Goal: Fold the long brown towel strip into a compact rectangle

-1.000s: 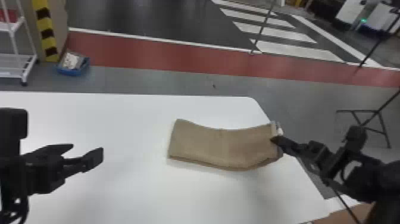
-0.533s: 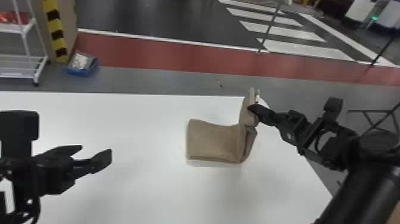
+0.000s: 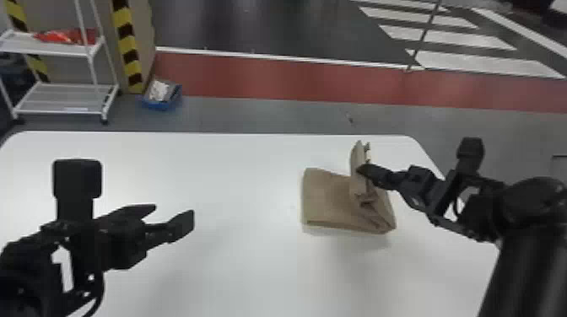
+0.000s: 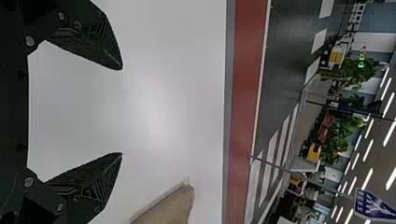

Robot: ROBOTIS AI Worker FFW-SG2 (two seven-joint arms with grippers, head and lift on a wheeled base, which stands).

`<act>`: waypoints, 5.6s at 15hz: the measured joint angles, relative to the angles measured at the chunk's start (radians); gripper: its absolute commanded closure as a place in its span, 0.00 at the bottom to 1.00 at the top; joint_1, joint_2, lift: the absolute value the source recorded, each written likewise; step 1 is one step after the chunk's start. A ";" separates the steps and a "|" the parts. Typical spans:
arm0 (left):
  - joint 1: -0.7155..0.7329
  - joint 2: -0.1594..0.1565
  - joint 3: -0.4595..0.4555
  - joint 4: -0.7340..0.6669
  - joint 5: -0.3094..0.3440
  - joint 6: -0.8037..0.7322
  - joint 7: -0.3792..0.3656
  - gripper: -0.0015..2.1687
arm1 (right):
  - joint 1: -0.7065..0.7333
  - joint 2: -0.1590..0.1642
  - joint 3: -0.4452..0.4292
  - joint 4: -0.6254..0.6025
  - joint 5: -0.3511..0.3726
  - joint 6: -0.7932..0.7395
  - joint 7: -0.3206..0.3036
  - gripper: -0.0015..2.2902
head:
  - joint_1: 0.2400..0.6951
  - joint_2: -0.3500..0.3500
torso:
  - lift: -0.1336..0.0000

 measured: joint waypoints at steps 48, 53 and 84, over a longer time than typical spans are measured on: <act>-0.551 -0.031 -0.287 1.078 0.097 -0.909 -0.439 0.99 | 0.139 0.001 0.268 -0.104 0.372 0.122 0.205 0.97 | 1.00 0.05 | 0.07; -0.546 -0.031 -0.408 1.157 0.064 -1.080 -0.370 0.99 | 0.204 0.002 0.276 -0.203 0.351 0.122 0.205 0.97 | 1.00 0.00 | 0.07; -0.228 0.017 -0.047 0.594 0.003 -0.646 -0.466 0.99 | 0.042 0.002 0.278 0.198 0.196 -0.212 0.191 0.96 | 1.00 0.26 | 0.07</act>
